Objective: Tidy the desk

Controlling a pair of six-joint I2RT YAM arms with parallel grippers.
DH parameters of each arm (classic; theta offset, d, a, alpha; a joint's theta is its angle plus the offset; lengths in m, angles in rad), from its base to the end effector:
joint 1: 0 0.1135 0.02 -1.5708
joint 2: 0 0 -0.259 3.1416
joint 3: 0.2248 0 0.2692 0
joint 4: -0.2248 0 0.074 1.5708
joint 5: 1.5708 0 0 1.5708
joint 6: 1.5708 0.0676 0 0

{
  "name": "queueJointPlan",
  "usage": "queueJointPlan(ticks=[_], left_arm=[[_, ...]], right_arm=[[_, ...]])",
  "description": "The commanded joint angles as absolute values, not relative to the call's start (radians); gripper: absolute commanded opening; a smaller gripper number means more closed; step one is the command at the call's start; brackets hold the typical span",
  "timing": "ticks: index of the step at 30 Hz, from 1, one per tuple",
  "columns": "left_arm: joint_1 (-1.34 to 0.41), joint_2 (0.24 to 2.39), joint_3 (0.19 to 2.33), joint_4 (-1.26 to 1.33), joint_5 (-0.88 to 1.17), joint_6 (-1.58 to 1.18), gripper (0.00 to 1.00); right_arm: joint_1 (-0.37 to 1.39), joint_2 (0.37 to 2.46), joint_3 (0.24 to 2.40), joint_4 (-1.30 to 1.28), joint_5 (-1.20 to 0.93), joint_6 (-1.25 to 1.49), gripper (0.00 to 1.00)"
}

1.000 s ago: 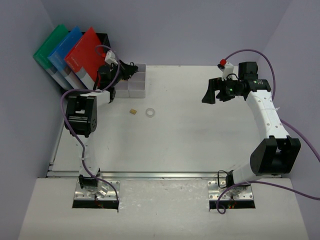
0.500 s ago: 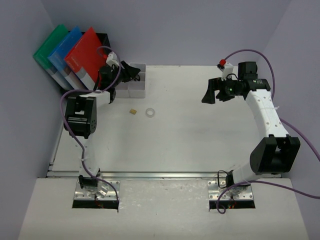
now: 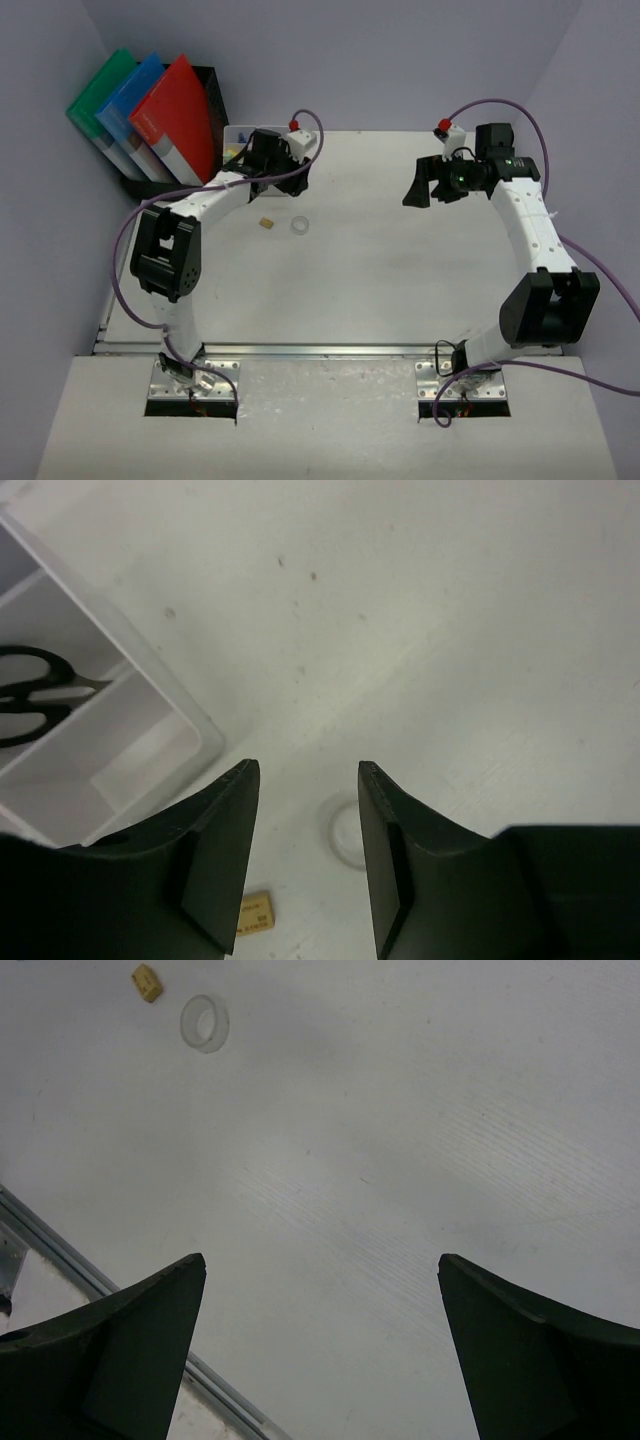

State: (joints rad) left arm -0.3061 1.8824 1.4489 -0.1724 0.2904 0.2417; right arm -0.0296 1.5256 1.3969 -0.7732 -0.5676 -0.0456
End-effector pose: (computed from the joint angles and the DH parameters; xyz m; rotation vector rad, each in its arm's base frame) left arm 0.4488 -0.1621 0.2252 0.7445 2.0373 -0.3526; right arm 0.3584 0.0257 0.2953 -0.2600 2.3757 0.6620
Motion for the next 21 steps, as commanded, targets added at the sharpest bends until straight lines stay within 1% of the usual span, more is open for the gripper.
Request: queueJointPlan(ticks=[1, 3, 4, 5, 6, 8, 11, 15, 21], left_arm=[[-0.344, 1.964, 1.516, -0.52, 0.202, 0.406, 0.49], [-0.362, 1.984, 1.532, -0.559, 0.215, 0.41, 0.6], [-0.368, 1.995, 1.542, -0.572, 0.215, 0.41, 0.67], [-0.375, 2.009, 1.558, -0.593, 0.216, 0.408, 0.77], [-0.381, 2.028, 1.579, -0.619, 0.218, 0.404, 0.84], [-0.384, 2.056, 1.619, -0.655, 0.22, 0.385, 0.9], [-0.393, 2.103, 1.675, -0.704, 0.227, 0.374, 0.93], [-0.413, 2.137, 1.696, -0.718, 0.218, 0.378, 0.92], [-0.462, 2.16, 1.7, -0.709, 0.18, 0.379, 0.85]], right_arm=[[-0.034, 1.537, 1.446, -0.761, -0.592, -0.044, 0.99], [-0.032, 1.537, 1.447, -0.759, -0.591, -0.04, 0.99], [-0.033, 1.537, 1.446, -0.758, -0.591, -0.039, 0.99], [-0.033, 1.535, 1.444, -0.756, -0.592, -0.036, 0.99], [-0.032, 1.532, 1.443, -0.756, -0.592, -0.035, 0.99], [-0.032, 1.525, 1.436, -0.753, -0.591, -0.036, 0.99], [-0.032, 1.515, 1.422, -0.753, -0.589, -0.04, 0.99], [-0.034, 1.499, 1.409, -0.75, -0.585, -0.043, 0.99], [-0.032, 1.487, 1.398, -0.753, -0.58, -0.051, 0.99]])
